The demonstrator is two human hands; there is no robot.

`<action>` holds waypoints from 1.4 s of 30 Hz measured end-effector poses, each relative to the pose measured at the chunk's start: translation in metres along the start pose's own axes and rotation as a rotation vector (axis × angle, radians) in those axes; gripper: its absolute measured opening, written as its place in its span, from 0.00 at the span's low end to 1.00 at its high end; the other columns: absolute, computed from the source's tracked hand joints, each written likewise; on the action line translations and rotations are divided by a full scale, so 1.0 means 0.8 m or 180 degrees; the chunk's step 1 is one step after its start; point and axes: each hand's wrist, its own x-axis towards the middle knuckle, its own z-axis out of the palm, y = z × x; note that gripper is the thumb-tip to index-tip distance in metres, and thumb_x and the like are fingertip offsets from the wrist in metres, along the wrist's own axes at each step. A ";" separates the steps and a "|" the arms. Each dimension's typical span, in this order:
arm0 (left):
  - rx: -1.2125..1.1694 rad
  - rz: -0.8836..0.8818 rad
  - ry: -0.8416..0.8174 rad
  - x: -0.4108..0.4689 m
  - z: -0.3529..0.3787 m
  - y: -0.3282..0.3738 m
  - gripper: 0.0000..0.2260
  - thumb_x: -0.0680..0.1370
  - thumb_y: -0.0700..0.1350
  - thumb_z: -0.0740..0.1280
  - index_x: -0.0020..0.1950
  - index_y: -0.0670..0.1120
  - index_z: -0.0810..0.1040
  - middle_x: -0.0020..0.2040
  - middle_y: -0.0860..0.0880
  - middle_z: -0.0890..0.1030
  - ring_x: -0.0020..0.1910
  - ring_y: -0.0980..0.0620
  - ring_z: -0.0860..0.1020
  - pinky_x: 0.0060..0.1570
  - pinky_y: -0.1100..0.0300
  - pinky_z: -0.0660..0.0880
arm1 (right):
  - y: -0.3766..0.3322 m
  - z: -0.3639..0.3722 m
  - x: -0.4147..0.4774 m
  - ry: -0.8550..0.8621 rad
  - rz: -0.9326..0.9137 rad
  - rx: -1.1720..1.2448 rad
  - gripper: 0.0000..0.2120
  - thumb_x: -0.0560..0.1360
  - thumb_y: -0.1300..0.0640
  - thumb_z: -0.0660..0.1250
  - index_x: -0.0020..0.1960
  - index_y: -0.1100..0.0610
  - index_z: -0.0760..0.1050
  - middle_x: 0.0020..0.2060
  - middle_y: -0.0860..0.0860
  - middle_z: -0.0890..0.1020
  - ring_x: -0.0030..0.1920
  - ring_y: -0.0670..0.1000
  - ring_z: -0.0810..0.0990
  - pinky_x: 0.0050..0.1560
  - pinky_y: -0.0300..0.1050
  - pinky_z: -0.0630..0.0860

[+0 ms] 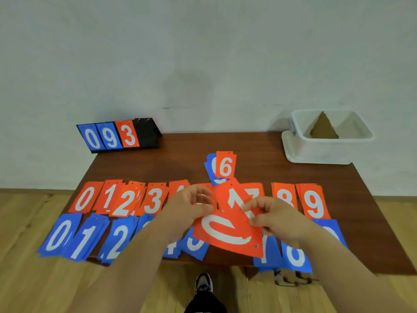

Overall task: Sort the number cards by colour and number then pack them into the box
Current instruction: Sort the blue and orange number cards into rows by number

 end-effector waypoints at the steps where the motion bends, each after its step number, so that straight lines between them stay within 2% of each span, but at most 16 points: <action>1: 0.0154 -0.0012 -0.0215 -0.015 0.001 -0.003 0.11 0.77 0.35 0.72 0.55 0.50 0.81 0.52 0.50 0.85 0.50 0.49 0.85 0.53 0.44 0.83 | -0.002 0.003 -0.009 0.0055 -0.0026 0.0001 0.14 0.77 0.68 0.70 0.55 0.52 0.83 0.54 0.63 0.83 0.45 0.57 0.80 0.44 0.47 0.78; 4: 0.0200 -0.0086 -0.0701 -0.055 0.005 -0.021 0.11 0.76 0.34 0.72 0.54 0.48 0.82 0.54 0.50 0.85 0.54 0.46 0.84 0.57 0.40 0.80 | -0.009 0.025 -0.025 0.0436 -0.0284 -0.0158 0.13 0.77 0.65 0.71 0.55 0.48 0.82 0.55 0.51 0.84 0.50 0.54 0.86 0.52 0.53 0.84; 9: -0.0013 -0.0365 -0.1074 -0.092 -0.001 -0.057 0.16 0.78 0.33 0.69 0.57 0.52 0.85 0.61 0.50 0.83 0.55 0.50 0.83 0.52 0.54 0.80 | -0.009 0.075 -0.015 0.0561 -0.0785 -0.0515 0.15 0.76 0.63 0.73 0.52 0.42 0.82 0.54 0.45 0.82 0.51 0.50 0.85 0.54 0.52 0.84; 13: -0.0213 -0.0323 -0.0595 -0.099 -0.035 -0.086 0.18 0.77 0.34 0.68 0.59 0.54 0.86 0.61 0.49 0.84 0.61 0.45 0.82 0.64 0.44 0.78 | -0.014 0.104 0.013 0.0698 -0.0942 -0.0738 0.12 0.79 0.59 0.70 0.56 0.43 0.82 0.57 0.43 0.81 0.54 0.48 0.83 0.55 0.50 0.83; 16: -0.0410 -0.0322 0.0031 -0.094 -0.081 -0.107 0.18 0.78 0.33 0.68 0.57 0.55 0.86 0.58 0.50 0.85 0.57 0.49 0.84 0.59 0.49 0.81 | -0.022 0.132 0.047 0.0835 -0.0959 -0.0714 0.13 0.81 0.61 0.66 0.51 0.44 0.83 0.55 0.45 0.84 0.54 0.48 0.82 0.59 0.50 0.81; 18: -0.0530 -0.0261 0.0450 -0.088 -0.123 -0.126 0.18 0.79 0.33 0.68 0.57 0.55 0.86 0.56 0.52 0.86 0.55 0.49 0.84 0.58 0.50 0.82 | -0.031 0.158 0.075 0.0807 -0.0900 -0.0807 0.13 0.81 0.61 0.65 0.53 0.46 0.84 0.47 0.43 0.84 0.44 0.46 0.80 0.48 0.45 0.82; 20: -0.0608 -0.0196 0.0818 -0.078 -0.171 -0.152 0.18 0.79 0.34 0.69 0.57 0.56 0.85 0.58 0.52 0.85 0.57 0.50 0.84 0.59 0.49 0.81 | -0.041 0.194 0.105 0.0702 -0.0882 -0.0958 0.12 0.82 0.61 0.64 0.56 0.48 0.84 0.45 0.44 0.83 0.38 0.45 0.78 0.37 0.36 0.76; 23: -0.0536 -0.0158 0.1264 -0.060 -0.256 -0.195 0.19 0.78 0.35 0.70 0.56 0.61 0.85 0.60 0.53 0.84 0.58 0.50 0.82 0.59 0.48 0.81 | -0.052 0.259 0.162 0.0612 -0.0815 -0.1095 0.12 0.81 0.61 0.66 0.56 0.47 0.83 0.48 0.49 0.84 0.41 0.51 0.82 0.40 0.45 0.81; 24: -0.0497 -0.0174 0.1368 -0.054 -0.287 -0.209 0.20 0.78 0.36 0.70 0.55 0.63 0.84 0.60 0.53 0.84 0.58 0.48 0.82 0.59 0.48 0.81 | -0.054 0.283 0.182 0.0590 -0.0783 -0.1094 0.12 0.80 0.61 0.67 0.56 0.46 0.82 0.48 0.48 0.84 0.41 0.50 0.82 0.41 0.43 0.81; 26: -0.0437 -0.0210 0.1562 -0.039 -0.348 -0.234 0.21 0.78 0.35 0.70 0.55 0.63 0.84 0.58 0.53 0.85 0.57 0.49 0.83 0.57 0.51 0.81 | -0.060 0.330 0.219 0.0497 -0.0715 -0.1042 0.13 0.79 0.63 0.68 0.59 0.47 0.80 0.52 0.46 0.82 0.44 0.45 0.81 0.41 0.34 0.78; 30: -0.0399 -0.0308 0.1823 -0.004 -0.461 -0.263 0.21 0.77 0.29 0.67 0.62 0.51 0.82 0.54 0.53 0.84 0.46 0.56 0.83 0.48 0.65 0.81 | -0.082 0.417 0.291 0.0488 -0.0454 -0.1163 0.19 0.77 0.64 0.71 0.62 0.47 0.78 0.54 0.44 0.80 0.47 0.44 0.82 0.45 0.37 0.79; 32: -0.0258 -0.0377 0.1826 0.020 -0.509 -0.274 0.22 0.78 0.29 0.66 0.64 0.52 0.80 0.54 0.54 0.83 0.46 0.55 0.83 0.48 0.61 0.82 | -0.094 0.455 0.327 0.0620 -0.0411 -0.1304 0.21 0.74 0.65 0.72 0.64 0.48 0.79 0.54 0.46 0.82 0.47 0.45 0.82 0.50 0.41 0.81; 35: 0.0094 -0.0515 0.1590 0.068 -0.561 -0.298 0.23 0.79 0.33 0.66 0.67 0.56 0.78 0.57 0.51 0.83 0.40 0.53 0.83 0.35 0.61 0.79 | -0.099 0.506 0.379 0.0715 -0.0372 -0.1469 0.23 0.73 0.64 0.72 0.65 0.49 0.79 0.56 0.48 0.84 0.51 0.48 0.82 0.59 0.46 0.79; 37: 0.0411 -0.0475 0.1364 0.100 -0.580 -0.316 0.23 0.80 0.34 0.66 0.70 0.55 0.77 0.65 0.52 0.80 0.52 0.57 0.81 0.43 0.68 0.78 | -0.093 0.534 0.410 0.0758 -0.0323 -0.1480 0.23 0.73 0.63 0.72 0.66 0.50 0.78 0.58 0.48 0.83 0.55 0.48 0.81 0.62 0.45 0.77; 39: 0.0831 -0.0465 0.1135 0.126 -0.588 -0.332 0.22 0.80 0.34 0.66 0.72 0.52 0.75 0.68 0.55 0.75 0.57 0.62 0.76 0.44 0.77 0.72 | -0.083 0.554 0.433 0.0805 -0.0300 -0.1610 0.23 0.75 0.60 0.71 0.69 0.50 0.76 0.61 0.46 0.81 0.56 0.45 0.80 0.62 0.39 0.74; 42: 0.1481 -0.0455 0.0995 0.153 -0.590 -0.357 0.20 0.81 0.38 0.66 0.73 0.51 0.75 0.69 0.51 0.76 0.62 0.56 0.76 0.53 0.73 0.71 | -0.063 0.572 0.458 0.0834 -0.0155 -0.2097 0.23 0.79 0.55 0.68 0.73 0.49 0.73 0.65 0.47 0.77 0.58 0.47 0.79 0.62 0.42 0.73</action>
